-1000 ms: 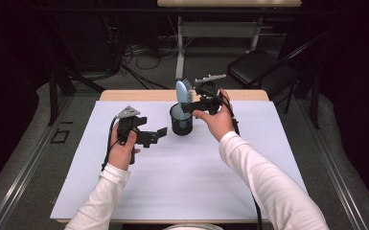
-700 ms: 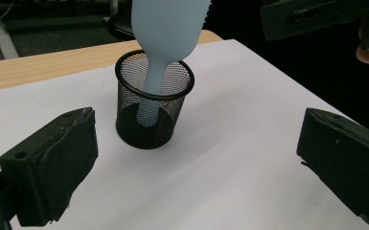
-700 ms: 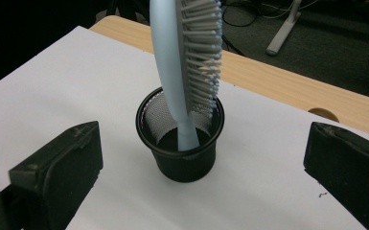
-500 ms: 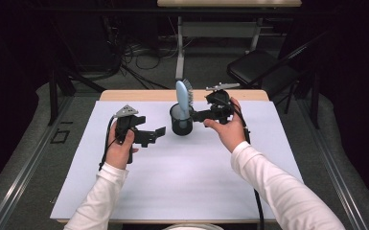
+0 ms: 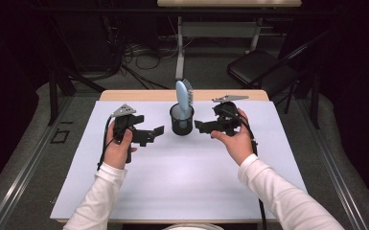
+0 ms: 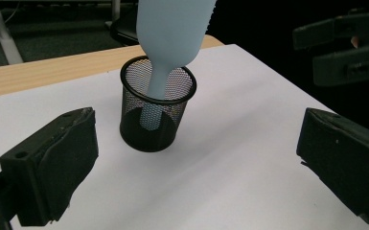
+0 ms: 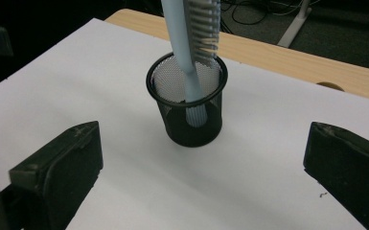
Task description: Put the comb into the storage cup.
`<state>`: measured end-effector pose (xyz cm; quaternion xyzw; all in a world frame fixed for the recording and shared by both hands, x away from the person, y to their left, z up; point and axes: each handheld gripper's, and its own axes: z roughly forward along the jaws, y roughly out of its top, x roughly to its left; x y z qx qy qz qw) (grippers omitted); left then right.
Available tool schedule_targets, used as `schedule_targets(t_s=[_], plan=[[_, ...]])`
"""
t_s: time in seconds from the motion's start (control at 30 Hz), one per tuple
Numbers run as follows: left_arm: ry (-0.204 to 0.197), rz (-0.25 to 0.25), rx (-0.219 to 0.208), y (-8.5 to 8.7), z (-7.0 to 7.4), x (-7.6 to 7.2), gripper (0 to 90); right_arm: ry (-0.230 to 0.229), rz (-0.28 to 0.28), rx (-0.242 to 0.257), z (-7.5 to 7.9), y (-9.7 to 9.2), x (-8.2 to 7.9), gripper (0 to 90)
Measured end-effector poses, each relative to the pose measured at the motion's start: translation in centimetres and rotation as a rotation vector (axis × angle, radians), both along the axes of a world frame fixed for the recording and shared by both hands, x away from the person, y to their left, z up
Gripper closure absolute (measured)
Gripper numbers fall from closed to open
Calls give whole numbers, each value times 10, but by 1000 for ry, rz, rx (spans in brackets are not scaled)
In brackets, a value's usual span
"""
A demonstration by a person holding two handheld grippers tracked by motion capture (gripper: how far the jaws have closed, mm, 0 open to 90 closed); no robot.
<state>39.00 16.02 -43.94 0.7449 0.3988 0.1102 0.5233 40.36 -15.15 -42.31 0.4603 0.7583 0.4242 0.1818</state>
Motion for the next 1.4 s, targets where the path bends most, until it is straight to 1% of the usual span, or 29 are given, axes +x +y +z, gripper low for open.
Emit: schedule_targets(t_s=[0.03,0.1,0.13,0.17,0.23,0.27,0.37,0.53,0.63,0.8,1.0,1.17,1.4], plan=[[0,0,2,0,0,0,9,-4,3,-6,-3,-1,-3,0],[-1,1,2,0,0,0,9,3,5,-5,-9,-4,-7,0],[-1,1,1,0,-1,1,9,14,6,-1,-14,-6,-11,0],[-1,1,1,0,-1,1,9,14,6,-1,-14,-6,-11,0],[0,1,3,0,-1,1,9,22,9,-4,-22,-9,-15,0],[2,2,1,0,-1,1,9,22,9,-4,-22,-9,-15,0],[5,3,0,1,-1,2,9,34,12,-1,-29,-10,-19,0],[5,6,-3,2,-1,1,9,61,18,19,-39,-11,-26,6],[4,4,-7,3,0,1,9,67,19,19,-46,-12,-29,7],[4,3,-7,4,0,2,9,67,14,21,-53,-16,-34,13],[4,5,-3,5,-1,2,9,48,17,-8,-62,-17,-45,14],[9,6,-3,4,-1,2,9,50,19,-1,-69,-18,-49,14],[8,6,-3,4,-1,2,9,58,3,17,-78,-23,-53,14]])
